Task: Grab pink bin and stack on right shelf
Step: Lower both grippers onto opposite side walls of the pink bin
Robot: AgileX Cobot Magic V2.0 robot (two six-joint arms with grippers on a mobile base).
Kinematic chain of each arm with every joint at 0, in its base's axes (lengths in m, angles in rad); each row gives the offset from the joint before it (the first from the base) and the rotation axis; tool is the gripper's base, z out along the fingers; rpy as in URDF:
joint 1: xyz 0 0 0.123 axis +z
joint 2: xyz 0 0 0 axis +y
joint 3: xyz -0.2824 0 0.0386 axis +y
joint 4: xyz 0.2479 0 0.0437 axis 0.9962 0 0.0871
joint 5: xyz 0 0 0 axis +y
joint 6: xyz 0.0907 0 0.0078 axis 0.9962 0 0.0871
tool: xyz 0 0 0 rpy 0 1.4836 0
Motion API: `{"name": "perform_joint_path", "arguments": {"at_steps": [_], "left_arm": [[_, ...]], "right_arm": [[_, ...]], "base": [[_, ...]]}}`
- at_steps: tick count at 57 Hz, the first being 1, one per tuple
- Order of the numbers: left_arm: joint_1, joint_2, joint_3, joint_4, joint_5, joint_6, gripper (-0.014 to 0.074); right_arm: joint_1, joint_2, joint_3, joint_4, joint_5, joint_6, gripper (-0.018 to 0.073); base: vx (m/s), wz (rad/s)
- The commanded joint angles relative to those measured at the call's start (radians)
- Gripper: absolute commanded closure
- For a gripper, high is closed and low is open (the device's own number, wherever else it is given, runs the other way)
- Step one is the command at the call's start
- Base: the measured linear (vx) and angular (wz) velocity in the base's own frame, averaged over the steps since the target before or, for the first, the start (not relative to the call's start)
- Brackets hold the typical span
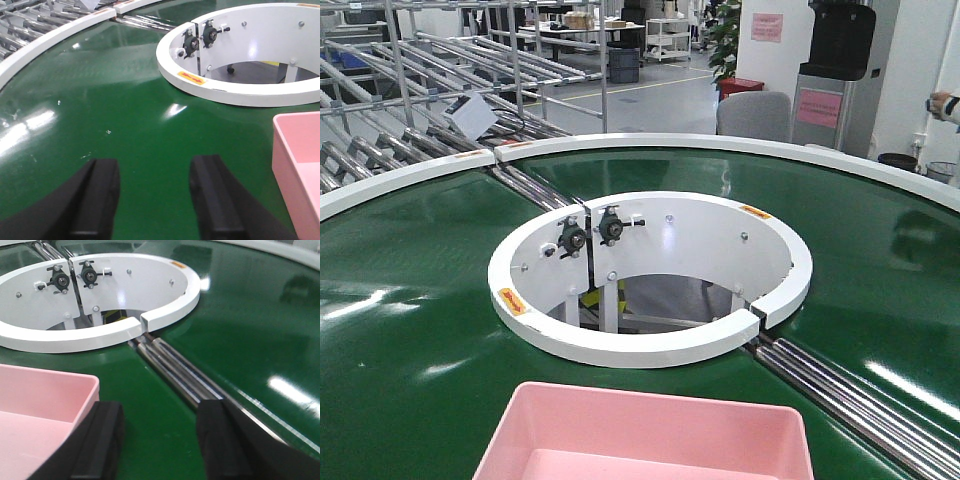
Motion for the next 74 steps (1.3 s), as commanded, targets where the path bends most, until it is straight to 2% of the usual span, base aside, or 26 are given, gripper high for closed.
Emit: {"name": "perform_joint_path", "arguments": {"at_steps": [1, 9, 13, 17, 22, 30, 38, 42, 46, 74], "left_arm": [[-0.008, 0.048, -0.048, -0.026, -0.073, -0.006, 0.0099], [-0.028, 0.188, -0.166, -0.074, 0.111, 0.022, 0.0106], [-0.058, 0.256, -0.230, -0.135, 0.153, 0.065, 0.0106], [-0.093, 0.337, -0.303, -0.231, 0.190, 0.112, 0.0106], [-0.149, 0.443, -0.368, -0.293, 0.222, 0.161, 0.0105], [-0.213, 0.594, -0.442, -0.293, 0.252, 0.148, 0.0105], [-0.240, 0.722, -0.498, -0.294, 0.296, 0.073, 0.0105], [-0.248, 0.771, -0.519, -0.295, 0.314, 0.071, 0.0105], [-0.256, 0.812, -0.538, -0.300, 0.336, 0.073, 0.0105], [-0.258, 0.969, -0.548, -0.314, 0.387, 0.074, 0.0108]], "right_arm": [[0.002, 0.032, -0.048, 0.050, -0.037, 0.011, 0.0110], [0.002, 0.163, -0.172, 0.125, 0.268, -0.056, 0.0135], [0.002, 0.257, -0.242, 0.191, 0.342, -0.127, 0.0143], [0.002, 0.338, -0.295, 0.267, 0.377, -0.188, 0.0146], [0.012, 0.439, -0.350, 0.346, 0.411, -0.235, 0.0148], [0.086, 0.567, -0.402, 0.343, 0.428, -0.166, 0.0150], [0.166, 0.673, -0.433, 0.306, 0.407, -0.068, 0.0150], [0.181, 0.711, -0.440, 0.268, 0.405, 0.007, 0.0150], [0.181, 0.742, -0.441, 0.271, 0.388, 0.055, 0.0150], [0.181, 0.826, -0.441, 0.288, 0.342, 0.057, 0.0150]], "base": [[0.00, 0.00], [0.00, 0.00], [0.00, 0.00], [0.00, 0.00], [0.00, 0.00], [0.00, 0.00], [0.00, 0.00], [0.00, 0.00], [0.00, 0.00], [0.00, 0.00]]}}
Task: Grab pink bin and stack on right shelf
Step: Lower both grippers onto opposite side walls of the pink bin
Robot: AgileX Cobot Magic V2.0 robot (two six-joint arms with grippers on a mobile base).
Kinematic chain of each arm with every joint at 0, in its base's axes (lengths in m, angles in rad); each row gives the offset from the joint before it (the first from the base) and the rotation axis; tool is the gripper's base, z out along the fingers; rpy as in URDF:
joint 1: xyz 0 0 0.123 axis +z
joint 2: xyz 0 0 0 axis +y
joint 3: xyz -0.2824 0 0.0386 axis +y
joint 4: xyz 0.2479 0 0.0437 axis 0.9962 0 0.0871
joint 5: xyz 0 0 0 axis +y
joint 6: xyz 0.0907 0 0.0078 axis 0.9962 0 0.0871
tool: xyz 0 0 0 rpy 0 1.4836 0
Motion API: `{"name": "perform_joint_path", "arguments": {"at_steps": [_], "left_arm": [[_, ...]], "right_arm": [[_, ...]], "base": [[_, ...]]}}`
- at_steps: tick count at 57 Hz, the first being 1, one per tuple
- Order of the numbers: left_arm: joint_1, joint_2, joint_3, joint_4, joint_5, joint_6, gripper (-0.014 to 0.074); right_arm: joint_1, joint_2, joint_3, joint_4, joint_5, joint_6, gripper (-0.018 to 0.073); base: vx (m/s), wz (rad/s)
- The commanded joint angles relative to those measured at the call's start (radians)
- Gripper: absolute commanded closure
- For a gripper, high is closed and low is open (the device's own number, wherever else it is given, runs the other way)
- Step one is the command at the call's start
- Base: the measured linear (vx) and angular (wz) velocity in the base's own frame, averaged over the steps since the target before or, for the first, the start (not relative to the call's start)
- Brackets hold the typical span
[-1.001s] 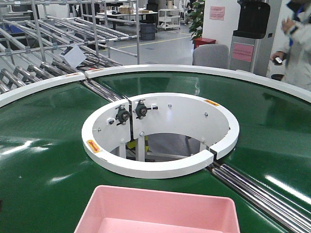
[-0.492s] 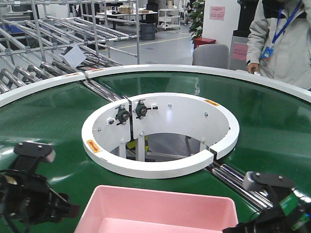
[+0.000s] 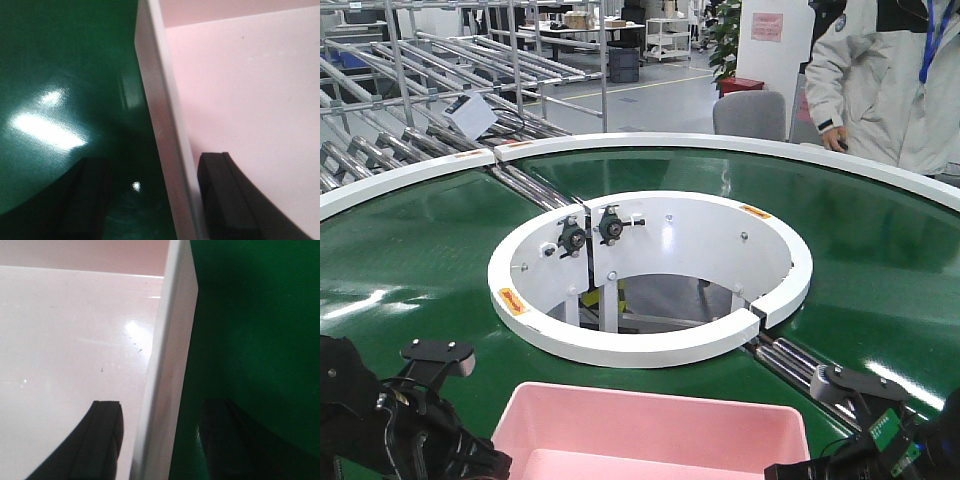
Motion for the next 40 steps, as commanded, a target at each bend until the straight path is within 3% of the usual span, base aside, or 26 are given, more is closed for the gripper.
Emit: {"name": "perform_joint_path", "arguments": {"at_steps": [1, 14, 29, 35, 40], "left_arm": [[-0.007, -0.017, -0.029, -0.018, -0.026, -0.006, 0.0110], [-0.008, 0.005, -0.029, -0.077, -0.020, -0.004, 0.0192], [-0.008, 0.004, -0.029, -0.144, 0.018, 0.005, 0.0609], [-0.008, -0.027, -0.029, -0.208, 0.024, 0.029, 0.0607], [-0.008, -0.076, -0.029, -0.223, 0.014, 0.029, 0.0605]], "right_arm": [[0.001, -0.010, -0.033, 0.011, -0.043, -0.002, 0.0150], [0.000, 0.027, -0.033, 0.033, -0.039, -0.003, 0.0198], [0.000, 0.026, -0.033, 0.052, -0.086, -0.003, 0.0426], [0.000, 0.007, -0.035, 0.054, -0.088, -0.003, 0.0570], [0.000, -0.023, -0.053, 0.052, -0.084, -0.002, 0.0573]], "base": [[0.00, 0.00], [0.00, 0.00], [0.00, 0.00], [0.00, 0.00], [0.00, 0.00]]}}
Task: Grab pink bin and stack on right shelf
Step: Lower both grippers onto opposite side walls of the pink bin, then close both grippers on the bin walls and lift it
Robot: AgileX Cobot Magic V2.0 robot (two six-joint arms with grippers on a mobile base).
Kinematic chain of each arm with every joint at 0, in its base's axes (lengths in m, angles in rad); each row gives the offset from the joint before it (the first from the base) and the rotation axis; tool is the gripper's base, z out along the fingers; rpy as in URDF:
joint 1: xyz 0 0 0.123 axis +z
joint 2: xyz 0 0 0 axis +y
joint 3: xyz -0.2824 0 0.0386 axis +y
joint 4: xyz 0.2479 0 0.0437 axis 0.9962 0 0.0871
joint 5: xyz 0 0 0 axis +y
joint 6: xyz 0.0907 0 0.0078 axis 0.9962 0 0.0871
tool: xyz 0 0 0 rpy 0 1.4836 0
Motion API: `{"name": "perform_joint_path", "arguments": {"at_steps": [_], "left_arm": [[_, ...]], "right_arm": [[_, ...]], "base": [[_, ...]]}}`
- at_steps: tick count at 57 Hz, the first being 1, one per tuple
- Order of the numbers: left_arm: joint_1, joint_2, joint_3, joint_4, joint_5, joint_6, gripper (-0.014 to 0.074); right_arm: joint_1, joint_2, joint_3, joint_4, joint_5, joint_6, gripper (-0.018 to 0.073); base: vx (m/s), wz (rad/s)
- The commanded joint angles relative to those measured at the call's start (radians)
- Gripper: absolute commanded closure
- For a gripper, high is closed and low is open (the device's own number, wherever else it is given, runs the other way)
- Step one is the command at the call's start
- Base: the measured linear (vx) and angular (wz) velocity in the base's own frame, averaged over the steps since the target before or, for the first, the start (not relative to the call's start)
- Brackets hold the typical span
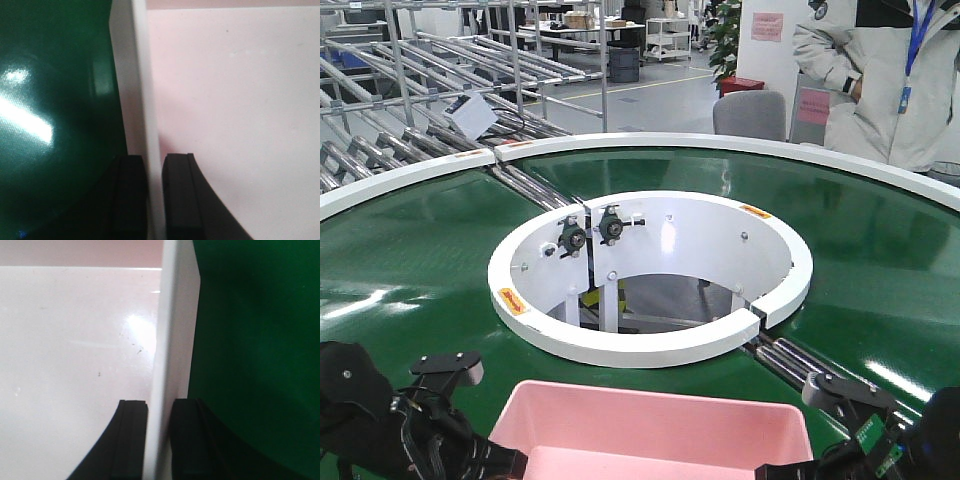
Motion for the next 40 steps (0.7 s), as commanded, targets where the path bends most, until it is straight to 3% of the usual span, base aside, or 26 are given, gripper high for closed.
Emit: {"name": "perform_joint_path", "arguments": {"at_steps": [1, 10, 18, 26, 40], "left_arm": [[0.001, -0.103, -0.028, -0.077, -0.005, 0.023, 0.0605], [0.001, -0.218, -0.028, -0.077, -0.017, 0.004, 0.0605], [0.001, -0.319, -0.028, -0.077, -0.023, -0.067, 0.0605], [0.001, -0.386, -0.028, -0.077, -0.021, -0.067, 0.0605], [0.001, -0.435, -0.028, -0.077, 0.018, -0.066, 0.0605]], "right_arm": [[-0.005, -0.071, -0.052, 0.007, -0.058, -0.005, 0.0573], [-0.005, -0.137, -0.127, -0.007, -0.044, -0.006, 0.0569], [-0.005, -0.174, -0.223, -0.019, 0.030, -0.006, 0.0569], [-0.005, -0.195, -0.272, -0.021, 0.098, -0.007, 0.0568], [-0.004, -0.261, -0.272, -0.024, 0.097, -0.007, 0.0568]], "base": [[0.00, 0.00], [0.00, 0.00], [0.00, 0.00], [0.00, 0.00], [0.00, 0.00]]}}
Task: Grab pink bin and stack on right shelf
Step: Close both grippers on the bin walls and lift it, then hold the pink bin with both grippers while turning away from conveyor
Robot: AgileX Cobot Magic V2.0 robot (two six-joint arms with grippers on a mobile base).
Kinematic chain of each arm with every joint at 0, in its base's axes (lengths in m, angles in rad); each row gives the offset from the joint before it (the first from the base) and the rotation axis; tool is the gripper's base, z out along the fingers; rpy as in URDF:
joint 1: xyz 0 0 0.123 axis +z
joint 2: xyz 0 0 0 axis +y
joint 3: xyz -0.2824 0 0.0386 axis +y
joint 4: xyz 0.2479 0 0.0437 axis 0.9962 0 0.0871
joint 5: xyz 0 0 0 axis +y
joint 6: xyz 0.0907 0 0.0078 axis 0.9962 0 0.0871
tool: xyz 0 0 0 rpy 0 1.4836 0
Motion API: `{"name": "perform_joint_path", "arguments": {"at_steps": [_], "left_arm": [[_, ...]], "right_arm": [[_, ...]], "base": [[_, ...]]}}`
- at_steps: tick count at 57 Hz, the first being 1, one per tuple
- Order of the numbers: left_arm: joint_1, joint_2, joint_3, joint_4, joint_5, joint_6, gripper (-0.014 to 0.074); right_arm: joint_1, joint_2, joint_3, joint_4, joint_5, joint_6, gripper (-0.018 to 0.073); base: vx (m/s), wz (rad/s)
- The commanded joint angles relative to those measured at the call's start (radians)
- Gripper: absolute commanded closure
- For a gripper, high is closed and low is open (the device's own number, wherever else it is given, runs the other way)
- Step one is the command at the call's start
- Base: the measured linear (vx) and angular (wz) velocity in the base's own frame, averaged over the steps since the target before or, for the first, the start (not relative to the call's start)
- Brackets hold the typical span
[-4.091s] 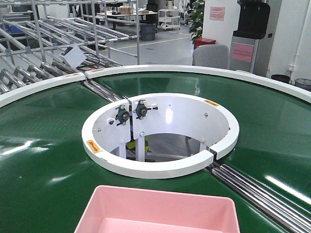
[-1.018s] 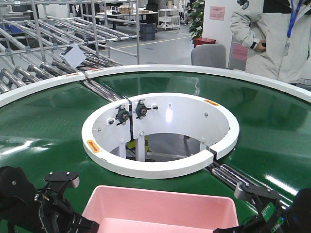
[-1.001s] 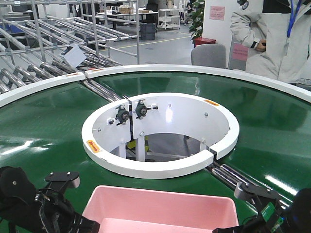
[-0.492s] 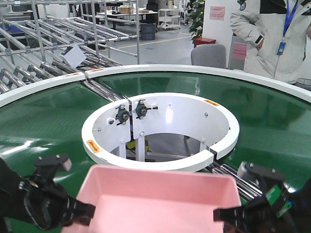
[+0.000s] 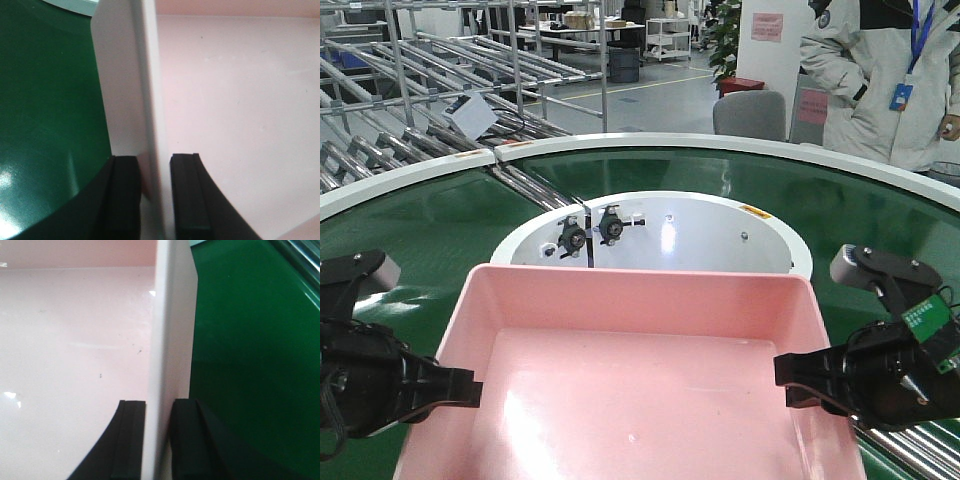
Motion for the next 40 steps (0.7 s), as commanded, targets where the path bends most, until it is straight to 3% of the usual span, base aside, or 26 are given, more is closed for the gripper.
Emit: {"name": "perform_joint_path", "arguments": {"at_steps": [1, 40], "left_arm": [[-0.007, -0.043, -0.029, -0.079, -0.002, 0.014, 0.0604], [-0.007, -0.043, -0.029, -0.079, 0.003, 0.015, 0.0604]], "right_arm": [[-0.004, -0.052, -0.041, 0.035, -0.070, -0.004, 0.0568], [-0.004, -0.061, -0.041, 0.038, -0.066, -0.004, 0.0568]], "base": [[0.00, 0.00], [0.00, 0.00]]}}
